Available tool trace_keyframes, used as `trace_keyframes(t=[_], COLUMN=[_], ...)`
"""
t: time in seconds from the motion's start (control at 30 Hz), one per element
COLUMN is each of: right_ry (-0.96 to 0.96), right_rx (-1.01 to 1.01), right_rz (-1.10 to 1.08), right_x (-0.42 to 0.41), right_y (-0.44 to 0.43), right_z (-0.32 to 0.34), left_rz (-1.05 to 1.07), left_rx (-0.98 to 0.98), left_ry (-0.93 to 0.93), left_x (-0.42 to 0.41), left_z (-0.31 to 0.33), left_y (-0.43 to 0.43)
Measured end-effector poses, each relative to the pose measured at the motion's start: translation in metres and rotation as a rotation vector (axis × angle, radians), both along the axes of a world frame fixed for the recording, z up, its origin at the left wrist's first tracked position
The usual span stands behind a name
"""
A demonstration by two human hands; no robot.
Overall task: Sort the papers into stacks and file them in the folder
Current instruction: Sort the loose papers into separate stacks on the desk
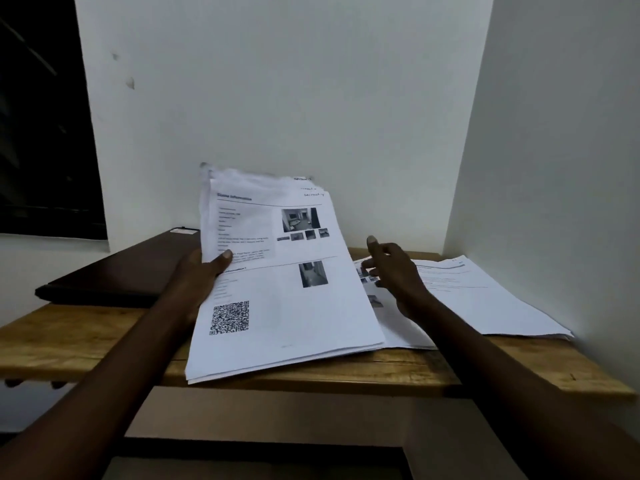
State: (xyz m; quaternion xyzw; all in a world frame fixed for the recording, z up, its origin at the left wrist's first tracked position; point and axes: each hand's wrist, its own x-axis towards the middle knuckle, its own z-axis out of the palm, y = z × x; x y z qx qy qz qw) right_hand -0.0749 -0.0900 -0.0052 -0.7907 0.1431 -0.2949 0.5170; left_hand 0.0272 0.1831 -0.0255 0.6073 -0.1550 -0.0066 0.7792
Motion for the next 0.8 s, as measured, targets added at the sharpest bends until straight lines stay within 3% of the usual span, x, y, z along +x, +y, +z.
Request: trace_keyframes(t=[0.03, 0.1, 0.17, 0.33, 0.63, 0.8], right_ry=[0.035, 0.073, 0.016, -0.095, -0.090, -0.085], right_rx=[0.104, 0.079, -0.005, 0.042, -0.163, -0.092], right_rz=[0.102, 0.209, 0.188, 0.113, -0.062, -0.041], right_x=[-0.001, 0.000, -0.001, 0.002, 0.002, 0.003], right_y=[0.005, 0.014, 0.024, 0.032, 0.020, 0.013], right_z=[0.005, 0.009, 0.009, 0.006, 0.007, 0.003], left_rz=[0.005, 0.020, 0.025, -0.009, -0.103, -0.044], left_rx=[-0.011, -0.020, -0.034, -0.062, -0.129, -0.104], left_ry=[0.000, -0.023, -0.046, -0.065, -0.057, -0.090], left_x=[-0.002, -0.007, -0.011, -0.016, -0.021, -0.018], left_z=[0.000, 0.002, 0.003, 0.002, 0.005, 0.003], left_y=[-0.001, -0.003, -0.004, -0.005, -0.002, -0.003])
